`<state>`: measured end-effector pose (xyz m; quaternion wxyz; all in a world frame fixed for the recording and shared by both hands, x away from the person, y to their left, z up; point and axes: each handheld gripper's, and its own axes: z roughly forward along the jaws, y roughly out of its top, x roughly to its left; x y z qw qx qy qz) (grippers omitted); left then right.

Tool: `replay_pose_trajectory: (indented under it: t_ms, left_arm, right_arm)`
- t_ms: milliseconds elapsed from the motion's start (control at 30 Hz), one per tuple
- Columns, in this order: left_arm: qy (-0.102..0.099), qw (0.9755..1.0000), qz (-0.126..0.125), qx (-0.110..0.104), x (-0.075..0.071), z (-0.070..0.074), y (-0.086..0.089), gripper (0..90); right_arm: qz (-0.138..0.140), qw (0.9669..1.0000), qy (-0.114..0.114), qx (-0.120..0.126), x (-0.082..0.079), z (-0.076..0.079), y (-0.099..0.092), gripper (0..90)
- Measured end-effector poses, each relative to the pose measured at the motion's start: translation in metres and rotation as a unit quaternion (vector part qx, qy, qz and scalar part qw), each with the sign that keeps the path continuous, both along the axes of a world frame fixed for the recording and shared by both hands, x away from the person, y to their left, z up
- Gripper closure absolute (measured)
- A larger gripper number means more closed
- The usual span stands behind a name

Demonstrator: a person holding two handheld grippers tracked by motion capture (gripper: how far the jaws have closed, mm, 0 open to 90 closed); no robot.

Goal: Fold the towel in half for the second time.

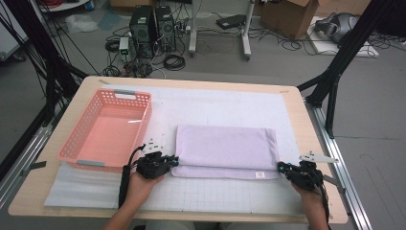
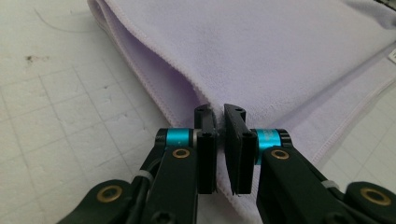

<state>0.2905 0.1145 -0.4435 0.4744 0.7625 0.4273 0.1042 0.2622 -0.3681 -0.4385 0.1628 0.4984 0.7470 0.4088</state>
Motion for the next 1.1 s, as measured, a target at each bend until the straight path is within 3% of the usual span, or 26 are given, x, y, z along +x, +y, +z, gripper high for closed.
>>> replay_pose_trajectory:
  t_ms: [233,433,700,767,833,900,1033,1100]
  left_arm:
    - [-0.01,0.9997,-0.003,-0.022,-0.007,0.007,0.007,83.3]
    - [-0.018,0.9992,-0.008,-0.034,-0.019,0.014,0.014,83.4]
    - [-0.015,0.9992,-0.025,-0.027,-0.034,0.013,0.015,82.8]
    - [-0.011,0.9997,-0.02,-0.013,-0.034,0.011,0.015,74.5]
    - [-0.005,0.9998,-0.01,-0.016,-0.031,0.009,0.015,58.9]
    - [-0.017,0.9996,-0.004,-0.02,-0.03,0.011,0.015,51.7]
    - [-0.035,0.9991,-0.004,-0.023,-0.022,0.014,0.011,53.2]
    - [-0.038,0.9991,-0.001,-0.019,-0.016,0.012,0.01,56.9]
  right_arm:
    - [-0.002,0.9996,-0.008,0.026,-0.007,0.007,-0.004,84.9]
    - [0.007,0.9992,-0.024,0.032,-0.017,0.018,-0.004,85.4]
    - [0.013,0.9991,-0.021,0.035,-0.035,0.02,-0.011,85.5]
    - [0.013,0.9994,-0.013,0.029,-0.036,0.018,-0.011,83.4]
    - [-0.005,0.9998,-0.006,0.018,-0.035,0.015,-0.01,65.9]
    - [-0.02,0.9994,-0.013,0.024,-0.034,0.016,-0.012,64.7]
    - [-0.025,0.9986,-0.046,0.011,-0.03,0.023,-0.006,65.6]
    - [-0.018,0.9986,-0.049,0.008,-0.025,0.021,0.0,67.5]
